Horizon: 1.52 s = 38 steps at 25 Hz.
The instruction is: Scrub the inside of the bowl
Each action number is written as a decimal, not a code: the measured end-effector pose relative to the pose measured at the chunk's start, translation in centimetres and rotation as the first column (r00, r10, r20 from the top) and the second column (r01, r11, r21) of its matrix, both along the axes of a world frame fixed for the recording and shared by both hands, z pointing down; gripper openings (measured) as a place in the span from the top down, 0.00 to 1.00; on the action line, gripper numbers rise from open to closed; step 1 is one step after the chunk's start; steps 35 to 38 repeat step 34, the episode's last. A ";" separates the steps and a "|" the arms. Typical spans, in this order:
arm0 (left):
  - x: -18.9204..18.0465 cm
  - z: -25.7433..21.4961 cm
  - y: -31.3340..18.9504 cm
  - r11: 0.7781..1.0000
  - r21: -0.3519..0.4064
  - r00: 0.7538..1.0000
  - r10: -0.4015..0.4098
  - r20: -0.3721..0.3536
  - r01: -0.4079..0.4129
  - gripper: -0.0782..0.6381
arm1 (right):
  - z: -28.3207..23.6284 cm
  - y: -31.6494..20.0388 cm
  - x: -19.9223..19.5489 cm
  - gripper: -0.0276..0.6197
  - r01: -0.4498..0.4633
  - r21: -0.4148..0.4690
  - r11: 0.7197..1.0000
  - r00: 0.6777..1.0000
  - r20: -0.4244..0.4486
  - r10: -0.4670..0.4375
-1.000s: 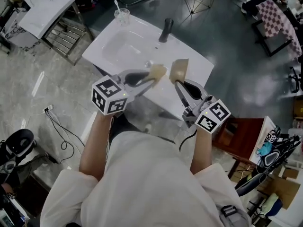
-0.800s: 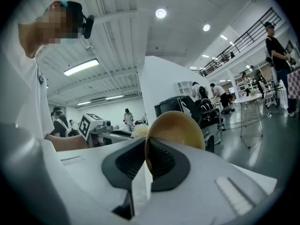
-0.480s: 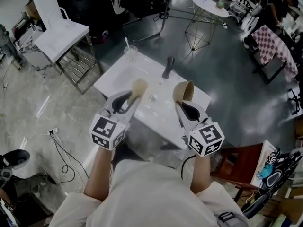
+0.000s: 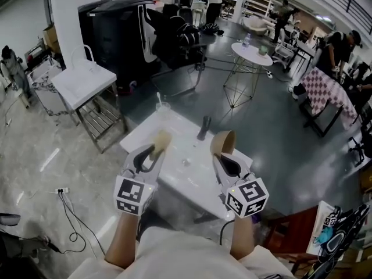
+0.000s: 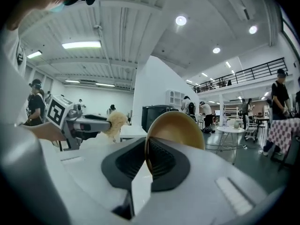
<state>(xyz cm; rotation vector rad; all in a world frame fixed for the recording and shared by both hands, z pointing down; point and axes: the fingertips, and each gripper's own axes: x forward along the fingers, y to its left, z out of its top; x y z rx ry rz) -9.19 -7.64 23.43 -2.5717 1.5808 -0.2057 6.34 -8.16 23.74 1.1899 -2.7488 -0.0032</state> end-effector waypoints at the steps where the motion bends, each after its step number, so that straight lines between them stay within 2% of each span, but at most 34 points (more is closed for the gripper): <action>1: -0.1 -0.4 0.3 1.000 0.005 1.000 -0.002 -0.001 0.002 0.75 | -0.4 0.3 0.0 0.93 -0.001 0.008 1.000 1.000 -0.003 0.001; 6: 0.8 -1.9 1.2 0.999 0.046 0.999 0.001 0.034 -0.002 0.75 | -2.2 1.6 -0.2 0.93 -0.005 0.053 0.999 1.000 -0.021 0.006; 9: 1.0 -2.0 1.3 0.999 0.044 0.999 -0.010 0.053 0.008 0.75 | -2.8 2.0 -0.6 0.93 0.000 0.063 0.998 0.999 -0.033 0.002; 25: 0.2 -0.4 1.5 1.000 -0.014 0.999 -0.007 0.054 0.007 0.75 | -0.8 1.8 -2.2 0.93 0.009 0.016 1.000 0.998 -0.064 -0.008; 38: -0.1 0.9 0.7 0.999 -0.041 0.999 0.013 0.051 -0.011 0.75 | 0.1 1.2 -2.9 0.93 0.025 -0.008 1.000 0.999 -0.044 -0.025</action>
